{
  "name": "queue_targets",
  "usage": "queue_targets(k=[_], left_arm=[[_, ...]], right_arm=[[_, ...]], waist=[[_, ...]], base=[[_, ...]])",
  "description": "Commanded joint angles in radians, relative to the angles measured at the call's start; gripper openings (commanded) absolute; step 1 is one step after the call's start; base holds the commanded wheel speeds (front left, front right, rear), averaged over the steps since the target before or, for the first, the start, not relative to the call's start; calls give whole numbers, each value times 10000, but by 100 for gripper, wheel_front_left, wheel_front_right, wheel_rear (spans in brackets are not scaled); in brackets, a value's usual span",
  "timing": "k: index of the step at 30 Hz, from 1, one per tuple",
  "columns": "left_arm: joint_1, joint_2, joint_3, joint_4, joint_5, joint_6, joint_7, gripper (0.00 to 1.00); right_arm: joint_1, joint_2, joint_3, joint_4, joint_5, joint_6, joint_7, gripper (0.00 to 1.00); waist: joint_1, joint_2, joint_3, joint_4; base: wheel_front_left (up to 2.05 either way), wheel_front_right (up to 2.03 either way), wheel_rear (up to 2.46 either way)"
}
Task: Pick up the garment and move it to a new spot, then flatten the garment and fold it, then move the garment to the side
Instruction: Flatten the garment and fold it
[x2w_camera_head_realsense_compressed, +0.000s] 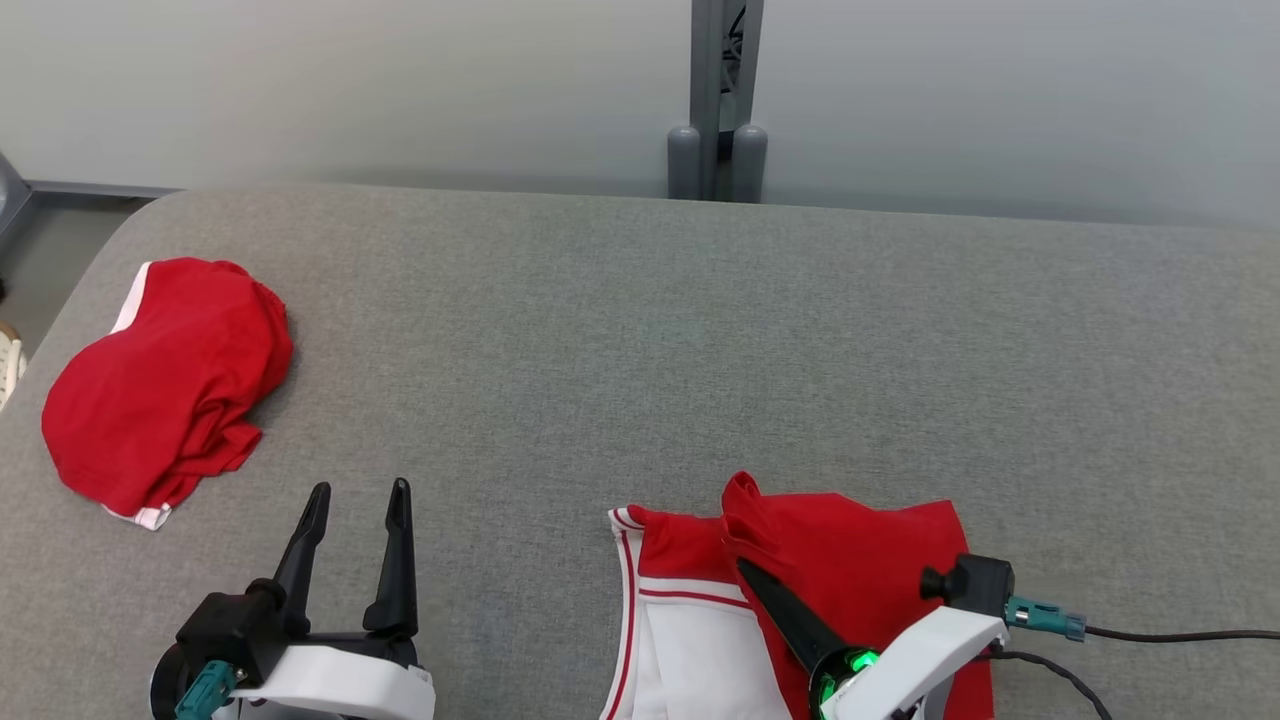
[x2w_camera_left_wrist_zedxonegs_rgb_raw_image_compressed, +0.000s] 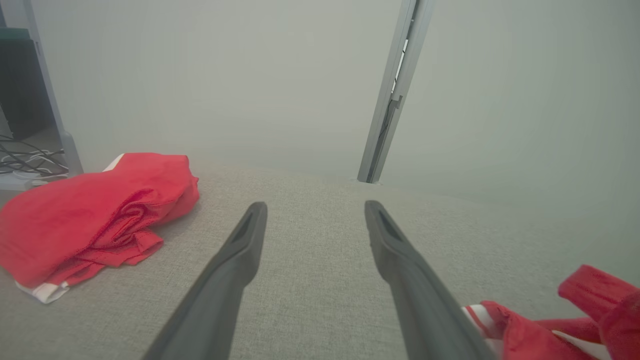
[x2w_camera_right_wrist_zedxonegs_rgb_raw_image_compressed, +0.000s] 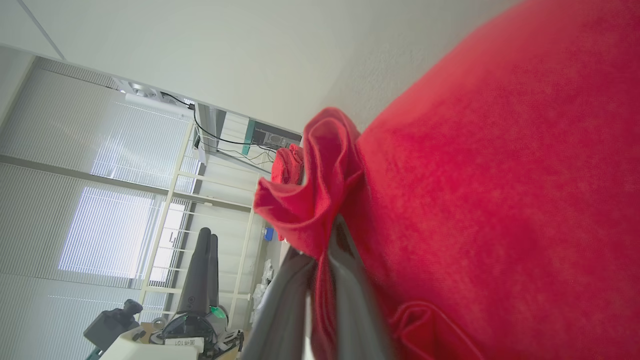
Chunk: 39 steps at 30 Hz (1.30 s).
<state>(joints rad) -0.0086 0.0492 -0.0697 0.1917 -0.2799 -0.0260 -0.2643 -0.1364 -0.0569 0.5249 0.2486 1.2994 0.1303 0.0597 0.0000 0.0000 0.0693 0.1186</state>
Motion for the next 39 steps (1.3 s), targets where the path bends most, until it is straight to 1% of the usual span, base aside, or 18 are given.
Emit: queue_targets(k=[1,5,8,14,16,17,18,19,23,28,39], left_arm=[[-177,30,28,-1,-56,13,1,100],[-271,31,-58,11,-161,43,1,100],[-327,28,-167,44,-213,30,1,100],[-395,30,-308,82,-392,114,1,100],[-407,28,-352,91,-412,117,1,100],[-429,30,-373,100,-432,119,1,100],[-462,30,-399,109,-454,123,1,100],[-482,31,-414,118,-473,129,1,100],[-465,28,-414,164,-500,152,1,100],[-423,30,-337,228,-503,170,1,100],[-208,31,-152,262,-329,91,1,100]], right_arm=[[-118,18,8,93,29,8,-80,0],[-327,40,252,522,165,8,-226,0],[-519,45,491,548,597,10,-370,0],[-829,38,913,857,851,10,-611,0],[-889,27,998,1189,868,8,-623,0],[-927,23,1003,1364,900,8,-672,10],[-1013,22,1030,1519,892,8,-695,82],[-1072,16,1062,1678,890,8,-691,100],[-1231,-11,1235,1840,1216,8,-629,100],[-1314,15,1468,1689,1451,16,-547,100],[-1369,-22,1560,755,1495,14,-261,100]], waist=[[0,0,62,79],[0,0,255,306],[0,0,373,456],[0,0,530,690],[0,0,587,756],[0,0,619,792],[0,0,652,826],[0,0,675,852],[0,0,679,890],[0,0,570,834],[0,0,49,408]], base=[[0,0,0],[0,0,0],[0,0,0],[0,0,0],[0,0,0],[0,0,0],[0,0,0],[0,0,0],[0,0,0],[0,0,0],[0,0,0]])
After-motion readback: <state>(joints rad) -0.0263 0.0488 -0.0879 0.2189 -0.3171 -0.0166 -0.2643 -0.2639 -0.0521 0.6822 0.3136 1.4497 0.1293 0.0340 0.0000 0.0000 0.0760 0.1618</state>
